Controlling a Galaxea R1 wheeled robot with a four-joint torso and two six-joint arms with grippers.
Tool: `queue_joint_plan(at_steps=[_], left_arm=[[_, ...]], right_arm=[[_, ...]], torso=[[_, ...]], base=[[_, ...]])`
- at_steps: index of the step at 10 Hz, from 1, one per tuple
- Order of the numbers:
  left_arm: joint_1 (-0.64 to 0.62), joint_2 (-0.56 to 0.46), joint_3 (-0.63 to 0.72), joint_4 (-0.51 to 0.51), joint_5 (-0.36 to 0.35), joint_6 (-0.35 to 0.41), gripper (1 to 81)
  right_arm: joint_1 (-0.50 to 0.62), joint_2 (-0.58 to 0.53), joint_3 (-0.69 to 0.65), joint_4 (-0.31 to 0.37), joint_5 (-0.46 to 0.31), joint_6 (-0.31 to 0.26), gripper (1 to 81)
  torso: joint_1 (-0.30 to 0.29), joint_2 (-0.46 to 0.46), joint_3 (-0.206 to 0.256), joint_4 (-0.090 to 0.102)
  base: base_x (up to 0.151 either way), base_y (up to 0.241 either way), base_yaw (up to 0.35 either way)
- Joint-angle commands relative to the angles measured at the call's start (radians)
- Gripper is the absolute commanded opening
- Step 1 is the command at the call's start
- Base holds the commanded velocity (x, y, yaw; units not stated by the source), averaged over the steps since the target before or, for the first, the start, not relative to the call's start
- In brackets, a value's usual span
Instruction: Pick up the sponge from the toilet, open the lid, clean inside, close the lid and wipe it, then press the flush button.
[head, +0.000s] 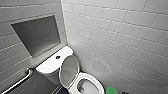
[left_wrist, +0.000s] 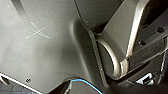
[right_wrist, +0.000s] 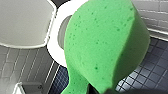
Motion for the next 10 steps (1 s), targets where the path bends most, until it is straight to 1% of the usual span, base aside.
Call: queue_joint_plan(at_steps=[1,3,7,9,10], left_arm=[[0.016,0.007,0.006,-0.011,0.073,0.004,81.1],[0.016,0.005,0.009,-0.011,0.072,0.004,81.1],[0.018,-0.001,0.022,-0.011,0.070,0.004,81.1],[0.018,-0.002,0.022,-0.011,0.070,0.004,81.1],[0.019,-0.002,0.022,-0.011,0.070,0.004,81.1]], right_arm=[[0.101,-0.037,0.019,-0.009,-0.029,0.002,1.0],[0.099,-0.037,0.019,-0.009,-0.028,0.002,1.0],[0.093,-0.035,0.019,-0.010,-0.028,0.002,1.0],[0.095,-0.032,0.000,-0.006,-0.028,0.002,1.0],[0.103,-0.014,-0.013,-0.003,-0.028,0.002,1.0]], torso=[[0.000,0.000,0.000,0.000],[0.000,0.000,0.000,0.000],[0.000,0.000,-0.001,0.000],[0.000,0.001,-0.001,0.000],[0.000,0.001,-0.001,0.000]], base=[[0.000,0.000,0.000],[0.000,0.000,0.000],[0.069,0.000,0.000],[0.000,0.000,0.000],[0.000,0.000,0.000]])
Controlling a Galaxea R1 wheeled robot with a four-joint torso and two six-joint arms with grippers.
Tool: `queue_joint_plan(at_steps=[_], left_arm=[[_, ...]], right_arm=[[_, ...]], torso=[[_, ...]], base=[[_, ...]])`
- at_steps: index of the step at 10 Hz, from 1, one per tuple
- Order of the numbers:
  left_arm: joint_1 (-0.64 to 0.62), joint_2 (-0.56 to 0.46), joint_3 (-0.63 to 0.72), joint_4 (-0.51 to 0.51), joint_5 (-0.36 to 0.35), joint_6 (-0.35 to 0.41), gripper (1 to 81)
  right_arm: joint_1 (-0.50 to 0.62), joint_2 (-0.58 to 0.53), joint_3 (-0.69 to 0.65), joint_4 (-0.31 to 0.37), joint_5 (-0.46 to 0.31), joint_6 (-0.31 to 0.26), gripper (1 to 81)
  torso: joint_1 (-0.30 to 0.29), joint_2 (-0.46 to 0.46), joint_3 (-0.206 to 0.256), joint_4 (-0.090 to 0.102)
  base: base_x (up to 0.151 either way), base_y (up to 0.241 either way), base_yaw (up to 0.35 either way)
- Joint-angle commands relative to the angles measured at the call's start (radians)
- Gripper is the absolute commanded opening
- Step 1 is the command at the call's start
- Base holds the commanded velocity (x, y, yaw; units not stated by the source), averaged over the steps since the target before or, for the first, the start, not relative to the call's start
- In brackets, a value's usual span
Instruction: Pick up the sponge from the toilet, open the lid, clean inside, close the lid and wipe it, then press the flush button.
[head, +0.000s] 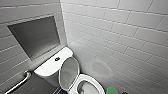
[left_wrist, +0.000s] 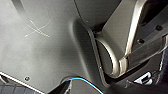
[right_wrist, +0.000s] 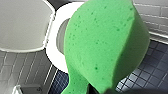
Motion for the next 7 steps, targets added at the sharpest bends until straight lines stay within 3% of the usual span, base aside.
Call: queue_joint_plan(at_steps=[1,4,5,7], left_arm=[[0.012,0.005,0.008,-0.013,0.076,0.004,81.1],[0.020,-0.008,0.008,-0.030,0.074,0.004,81.1],[0.020,-0.009,0.008,-0.030,0.074,0.004,81.1],[0.018,-0.006,0.008,-0.032,0.074,0.004,81.1]], right_arm=[[0.124,0.015,-0.026,0.003,-0.028,0.002,1.0],[0.188,0.091,-0.097,0.009,-0.065,0.003,1.0],[0.207,0.099,-0.108,0.006,-0.070,0.017,1.0],[0.237,0.095,-0.113,0.006,-0.070,0.029,1.0]], torso=[[0.000,0.000,0.000,0.000],[0.000,0.000,0.000,0.000],[0.000,0.000,0.000,0.049],[0.000,0.000,0.000,0.089]], base=[[0.000,0.000,0.000],[0.000,0.000,0.000],[0.000,0.000,0.000],[0.000,0.000,0.000]])
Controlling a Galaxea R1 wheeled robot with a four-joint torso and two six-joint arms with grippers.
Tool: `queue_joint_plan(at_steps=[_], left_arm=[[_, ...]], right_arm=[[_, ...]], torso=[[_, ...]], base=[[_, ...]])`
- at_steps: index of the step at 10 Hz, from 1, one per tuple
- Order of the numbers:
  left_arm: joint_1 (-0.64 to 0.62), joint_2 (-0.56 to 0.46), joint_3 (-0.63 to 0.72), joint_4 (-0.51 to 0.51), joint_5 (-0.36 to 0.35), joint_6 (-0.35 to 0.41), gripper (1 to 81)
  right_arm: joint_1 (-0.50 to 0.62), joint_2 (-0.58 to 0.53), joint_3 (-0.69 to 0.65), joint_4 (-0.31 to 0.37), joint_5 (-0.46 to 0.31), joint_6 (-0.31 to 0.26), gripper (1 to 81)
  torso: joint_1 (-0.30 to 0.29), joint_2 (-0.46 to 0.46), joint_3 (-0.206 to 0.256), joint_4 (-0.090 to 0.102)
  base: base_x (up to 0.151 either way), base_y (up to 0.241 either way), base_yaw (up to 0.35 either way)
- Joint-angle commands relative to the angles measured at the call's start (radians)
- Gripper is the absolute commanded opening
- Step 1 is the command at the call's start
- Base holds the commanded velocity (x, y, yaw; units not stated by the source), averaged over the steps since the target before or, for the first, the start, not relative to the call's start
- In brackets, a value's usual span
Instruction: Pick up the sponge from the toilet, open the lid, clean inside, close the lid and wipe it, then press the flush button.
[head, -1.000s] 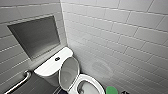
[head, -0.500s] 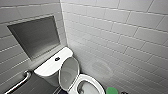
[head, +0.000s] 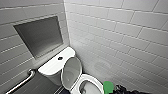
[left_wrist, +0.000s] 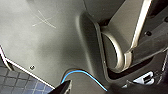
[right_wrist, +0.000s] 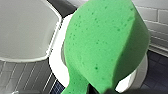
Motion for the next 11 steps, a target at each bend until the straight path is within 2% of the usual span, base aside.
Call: queue_joint_plan(at_steps=[1,4,5,6,7,8,9,11], left_arm=[[0.012,0.009,0.006,-0.012,0.076,0.004,81.1],[0.014,0.007,0.006,-0.020,0.077,0.004,81.1],[0.015,0.007,0.006,-0.020,0.077,0.004,81.1],[0.015,0.007,0.006,-0.021,0.077,0.004,81.1],[0.017,0.006,0.006,-0.023,0.077,0.004,81.1],[0.017,0.006,0.006,-0.024,0.077,0.004,81.1],[0.018,0.006,0.006,-0.024,0.077,0.004,81.1],[0.020,0.007,0.006,-0.026,0.076,0.004,81.1]], right_arm=[[0.154,-0.026,0.008,0.005,-0.032,0.026,1.0],[0.185,-0.023,0.002,0.005,-0.029,0.035,1.0],[0.193,-0.021,0.002,0.005,-0.021,0.037,1.0],[0.203,-0.021,0.002,0.001,-0.016,0.061,1.0],[0.214,-0.020,0.002,0.001,-0.015,0.069,1.0],[0.225,-0.017,0.005,0.002,-0.012,0.071,1.0],[0.234,-0.014,0.007,0.002,-0.012,0.072,1.0],[0.257,-0.001,0.000,0.001,-0.012,0.080,1.0]], torso=[[0.000,0.000,0.000,0.070],[0.000,0.000,0.000,0.156],[0.000,0.000,0.000,0.163],[0.000,0.000,0.000,0.174],[0.000,0.000,-0.021,0.180],[0.000,0.000,-0.031,0.169],[0.000,0.000,-0.035,0.177],[0.000,0.000,-0.066,0.181]], base=[[0.000,0.000,0.000],[0.000,0.000,0.000],[0.000,0.000,0.000],[0.000,0.000,0.000],[0.000,0.000,0.000],[0.000,0.000,0.000],[0.000,0.000,0.000],[0.000,0.000,0.000]])
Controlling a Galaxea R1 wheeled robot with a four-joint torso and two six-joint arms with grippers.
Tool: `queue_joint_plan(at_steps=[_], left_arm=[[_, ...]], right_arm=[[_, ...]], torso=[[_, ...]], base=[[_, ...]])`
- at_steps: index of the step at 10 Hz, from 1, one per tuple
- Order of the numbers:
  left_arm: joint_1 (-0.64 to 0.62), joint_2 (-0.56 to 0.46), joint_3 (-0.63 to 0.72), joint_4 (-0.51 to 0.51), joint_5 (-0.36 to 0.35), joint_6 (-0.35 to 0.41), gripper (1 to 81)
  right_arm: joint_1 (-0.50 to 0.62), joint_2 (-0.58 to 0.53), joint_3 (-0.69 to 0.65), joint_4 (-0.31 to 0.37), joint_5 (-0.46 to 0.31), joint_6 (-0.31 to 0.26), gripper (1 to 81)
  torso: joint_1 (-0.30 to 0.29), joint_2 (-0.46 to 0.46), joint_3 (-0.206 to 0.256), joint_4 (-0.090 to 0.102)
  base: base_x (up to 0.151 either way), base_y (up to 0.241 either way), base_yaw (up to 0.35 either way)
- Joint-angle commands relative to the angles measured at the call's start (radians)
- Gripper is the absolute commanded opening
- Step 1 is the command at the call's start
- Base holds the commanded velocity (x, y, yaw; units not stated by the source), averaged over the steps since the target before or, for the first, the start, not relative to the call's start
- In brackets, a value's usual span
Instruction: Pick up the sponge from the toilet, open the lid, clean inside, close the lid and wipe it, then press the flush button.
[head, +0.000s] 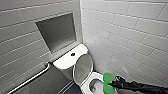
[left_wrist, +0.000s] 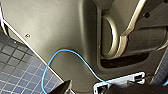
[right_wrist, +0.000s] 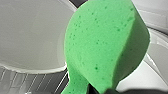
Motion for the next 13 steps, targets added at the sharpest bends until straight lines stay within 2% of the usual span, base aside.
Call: queue_joint_plan(at_steps=[1,4,5,6,7,10,11,13], left_arm=[[0.017,0.003,0.003,-0.015,0.077,0.004,81.1],[0.018,-0.002,0.033,-0.010,0.091,0.004,81.1],[0.020,-0.005,0.044,-0.010,0.093,0.004,81.1],[0.021,-0.008,0.047,-0.009,0.091,0.005,81.1],[0.026,-0.011,0.049,-0.007,0.090,0.007,81.1],[0.030,-0.017,0.049,-0.007,0.087,0.008,81.1],[0.030,-0.016,0.049,-0.007,0.085,0.009,81.1],[0.030,-0.014,0.053,-0.004,0.084,0.010,81.1]], right_arm=[[0.149,-0.006,0.018,0.001,-0.021,0.007,1.0],[0.173,0.028,-0.006,0.002,-0.024,0.008,1.0],[0.186,0.037,-0.009,0.002,-0.025,0.009,1.0],[0.204,0.054,-0.020,0.002,-0.033,0.009,1.0],[0.221,0.072,-0.026,0.004,-0.037,0.009,1.0],[0.227,0.140,-0.086,0.001,-0.037,0.008,1.0],[0.229,0.152,-0.100,-0.004,-0.037,0.009,1.0],[0.252,0.172,-0.124,-0.001,-0.037,0.009,1.0]], torso=[[0.000,0.000,-0.039,0.000],[0.000,0.001,-0.106,0.000],[0.000,0.001,-0.078,0.000],[0.001,0.002,-0.087,0.000],[0.065,-0.098,-0.093,0.000],[0.088,-0.134,-0.093,0.000],[0.110,-0.169,-0.134,0.000],[0.152,-0.237,-0.158,0.000]], base=[[0.000,0.000,0.000],[0.000,0.000,0.000],[0.000,0.000,0.000],[0.000,0.000,0.000],[0.000,0.000,0.000],[0.000,0.000,0.000],[0.000,0.000,0.000],[0.000,0.000,0.000]])
